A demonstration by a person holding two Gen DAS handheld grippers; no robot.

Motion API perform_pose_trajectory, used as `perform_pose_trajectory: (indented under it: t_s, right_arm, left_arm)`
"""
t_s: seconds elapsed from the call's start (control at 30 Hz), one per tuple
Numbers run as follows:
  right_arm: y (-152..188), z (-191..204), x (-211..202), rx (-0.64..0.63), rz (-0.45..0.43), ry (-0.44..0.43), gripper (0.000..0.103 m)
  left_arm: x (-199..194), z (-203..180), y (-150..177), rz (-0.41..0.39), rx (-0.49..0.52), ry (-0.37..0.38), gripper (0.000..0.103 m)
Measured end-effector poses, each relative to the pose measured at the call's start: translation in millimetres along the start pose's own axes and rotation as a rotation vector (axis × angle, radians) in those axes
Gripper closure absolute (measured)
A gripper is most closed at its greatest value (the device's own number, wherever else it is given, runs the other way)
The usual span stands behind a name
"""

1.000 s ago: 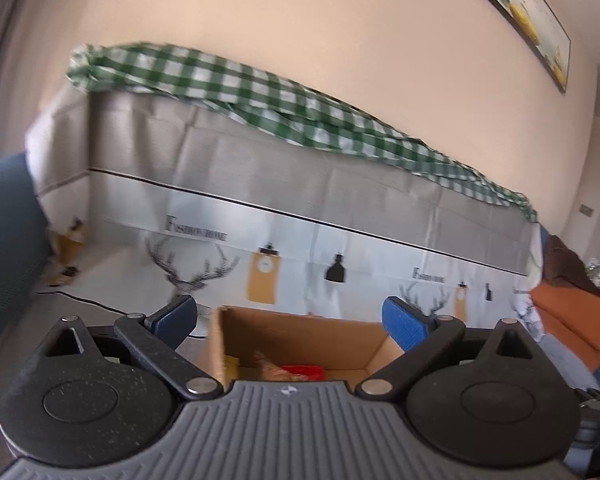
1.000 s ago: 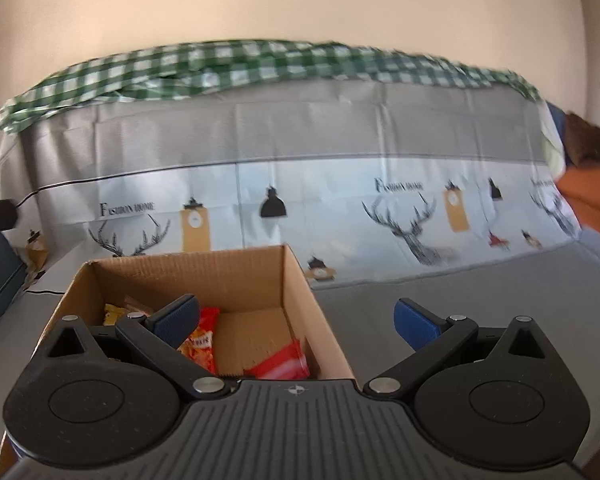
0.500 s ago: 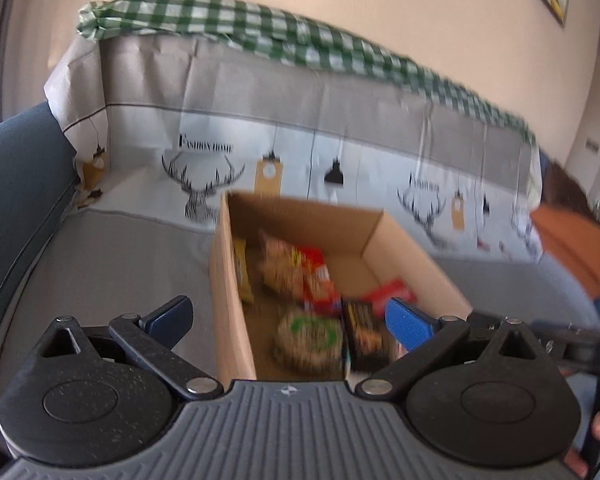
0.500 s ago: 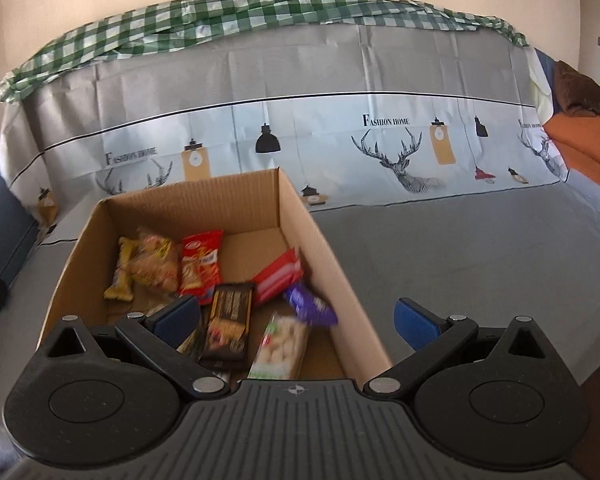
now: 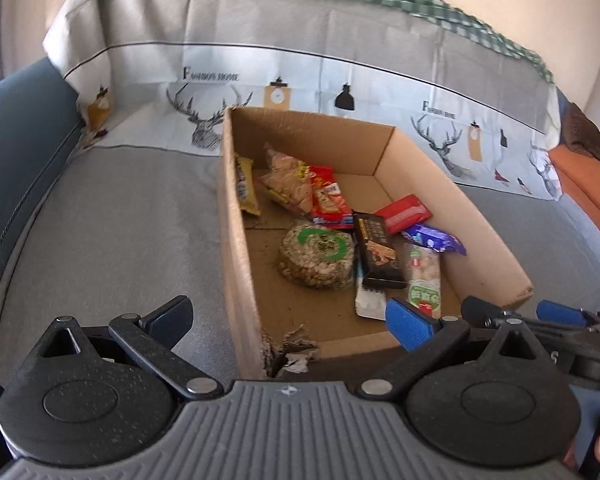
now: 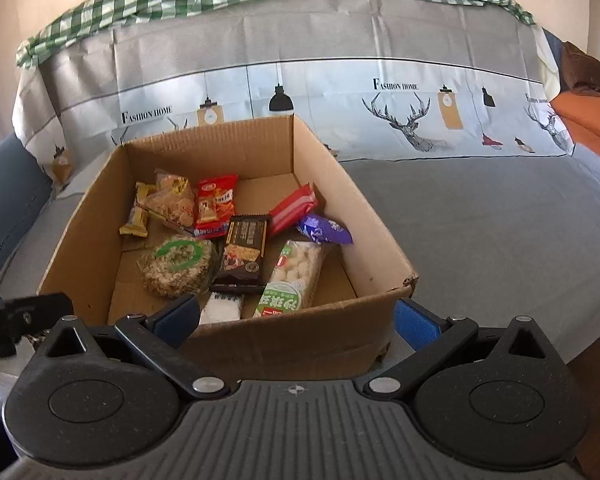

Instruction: Organize snacks

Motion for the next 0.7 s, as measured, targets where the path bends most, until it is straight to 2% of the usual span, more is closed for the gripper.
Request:
perform_pose_trajectory:
  t_s: [0.1,0.13,0.17,0.2,0.27,0.37,0.43,0.7]
  right_arm:
    - [1.0,1.5,2.8,-0.014,0.005,0.002,0.001]
    - [1.1,1.8,3.5,-0.019,0.006,0.004,0.001]
    - [1.2,1.9,4.3,-0.021,0.007,0.005,0.001]
    - [1.4,1.8,4.9,-0.021,0.009,0.005,0.001]
    - [1.3,2.5,5.5,-0.024,0.005,0.006,0.001]
    - [0.8,3.0,6.8,-0.026,0.001,0.005,0.001]
    - [0.3,2.9,7.4,-0.021,0.0,0.004,0.001]
    - [-0.8,5.3,7.5,-0.033,-0.003,0.006,0.001]
  left_arm:
    - [6.3,2.0,4.0,-0.038,0.027,-0.017,0.001]
    - [10.4,1.8,5.9,-0.039,0.044,-0.035,0.001]
    - [16.2,1.9,6.9,-0.009,0.042,-0.054,0.001]
    - [18.6,2.3,6.3,0.017,0.016,-0.042,0.001]
    - [16.0,1.2,3.5,0.0,-0.007,0.004,0.001]
    - [14.6,-3.7,4.7,-0.009,0.04,-0.016,0.001]
    - [13.2,-5.2,5.1,-0.01,0.034,0.006,0.001]
    - [11.5,-3.6,4.3,-0.018,0.034,0.002,0.001]
Point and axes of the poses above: each gripper's, at about its wrist camera, not at the fingertips, and x roughly the way its jaws point, z to its left, y to its underside, the point moved 7 cm from there along x, roughly the way its jaws point, and after that the axes turned 12 degrees about -y, right-handed, at the moved point
